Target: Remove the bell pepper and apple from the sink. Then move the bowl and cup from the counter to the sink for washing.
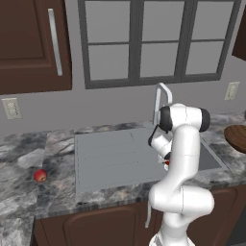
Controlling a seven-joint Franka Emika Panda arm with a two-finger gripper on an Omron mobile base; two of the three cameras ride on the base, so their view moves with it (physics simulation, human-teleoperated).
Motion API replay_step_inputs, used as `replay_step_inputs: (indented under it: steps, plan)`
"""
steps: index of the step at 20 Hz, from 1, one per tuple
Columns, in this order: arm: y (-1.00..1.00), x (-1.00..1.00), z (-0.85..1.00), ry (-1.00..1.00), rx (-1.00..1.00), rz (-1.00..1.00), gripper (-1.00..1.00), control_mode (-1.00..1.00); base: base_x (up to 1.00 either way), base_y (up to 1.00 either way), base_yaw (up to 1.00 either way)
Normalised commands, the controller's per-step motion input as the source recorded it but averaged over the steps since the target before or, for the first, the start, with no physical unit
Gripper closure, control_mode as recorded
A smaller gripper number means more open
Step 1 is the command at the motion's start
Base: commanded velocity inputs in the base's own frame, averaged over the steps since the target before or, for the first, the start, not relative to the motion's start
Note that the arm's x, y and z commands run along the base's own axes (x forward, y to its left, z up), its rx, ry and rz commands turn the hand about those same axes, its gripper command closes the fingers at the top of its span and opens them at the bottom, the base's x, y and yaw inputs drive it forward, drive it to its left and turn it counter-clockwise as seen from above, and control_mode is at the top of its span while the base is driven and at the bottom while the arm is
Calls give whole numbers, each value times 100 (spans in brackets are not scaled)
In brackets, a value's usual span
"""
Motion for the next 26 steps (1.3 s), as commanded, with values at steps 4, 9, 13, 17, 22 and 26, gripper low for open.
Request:
replay_step_inputs:
  steps: [4, 9, 13, 17, 22, 26]
  plan:
    - [0, -2, -1, 0, 0, 0, 100, -100, 0, 0, 0]
    - [0, -7, 1, 0, 0, 0, 100, -100, 0, 0, 0]
    - [0, -11, 9, 0, 0, 0, 100, -100, 0, 0, 0]
    - [0, -16, 9, -1, 0, 0, 100, -100, 0, 0, 0]
    - [0, -16, 14, -1, 1, 0, 100, -100, 0, 0, 0]
    - [0, -18, 15, 0, 3, 0, 100, -100, 0, 0, 0]
